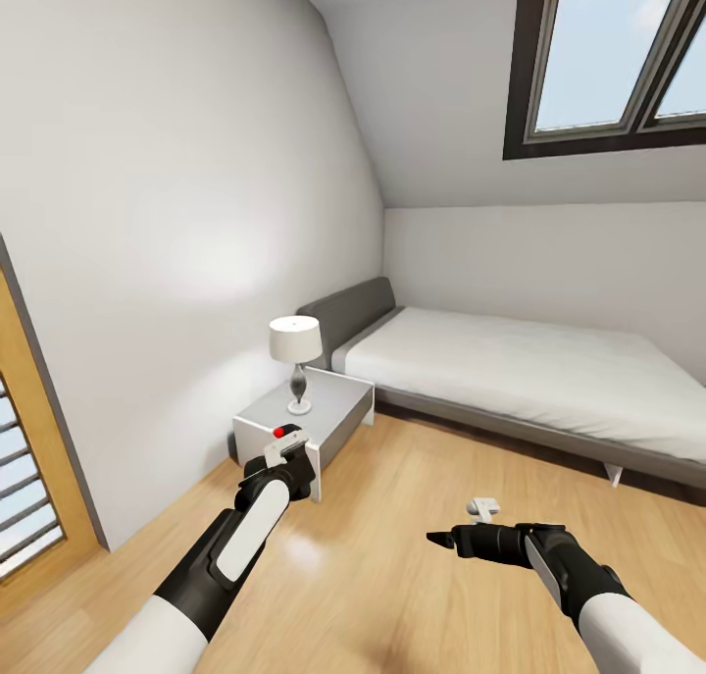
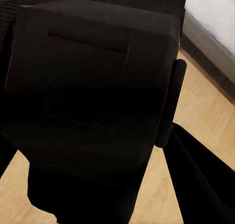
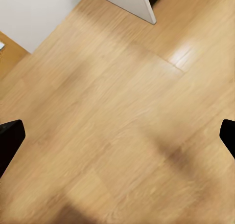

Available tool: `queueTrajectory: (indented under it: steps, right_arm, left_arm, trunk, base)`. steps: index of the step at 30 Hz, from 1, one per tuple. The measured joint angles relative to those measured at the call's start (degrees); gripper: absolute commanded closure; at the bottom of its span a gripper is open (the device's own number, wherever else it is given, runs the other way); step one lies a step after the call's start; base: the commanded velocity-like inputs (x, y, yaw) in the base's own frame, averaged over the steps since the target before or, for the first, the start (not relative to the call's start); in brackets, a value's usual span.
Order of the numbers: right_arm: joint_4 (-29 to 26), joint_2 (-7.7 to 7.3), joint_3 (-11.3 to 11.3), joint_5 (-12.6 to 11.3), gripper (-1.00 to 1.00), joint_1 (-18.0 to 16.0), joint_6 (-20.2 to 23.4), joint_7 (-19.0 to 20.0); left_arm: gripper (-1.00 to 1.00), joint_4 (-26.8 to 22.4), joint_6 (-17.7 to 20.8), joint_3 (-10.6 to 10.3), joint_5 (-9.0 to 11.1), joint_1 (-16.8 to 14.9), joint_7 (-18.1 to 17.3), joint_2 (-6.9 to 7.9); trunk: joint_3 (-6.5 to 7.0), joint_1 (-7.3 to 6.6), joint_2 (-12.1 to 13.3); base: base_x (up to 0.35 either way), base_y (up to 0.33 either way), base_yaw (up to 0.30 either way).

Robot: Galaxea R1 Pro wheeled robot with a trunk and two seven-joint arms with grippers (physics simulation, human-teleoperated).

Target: Attach the digital camera to the camera tripod in the bedroom.

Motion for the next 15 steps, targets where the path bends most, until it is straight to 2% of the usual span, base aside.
queueTrajectory:
  steps: [15]
  right_arm:
    - [0.0, 0.00, 0.0, 0.0, -1.00, 0.0, 0.0, 0.0]
  left_arm:
    - [1.00, -0.2, -0.2, 0.0, -0.2, 0.0, 0.0, -0.01]
  trunk:
    - [2.69, -3.30, 6.0]
  base:
    - [0.000, 0.000, 0.000]
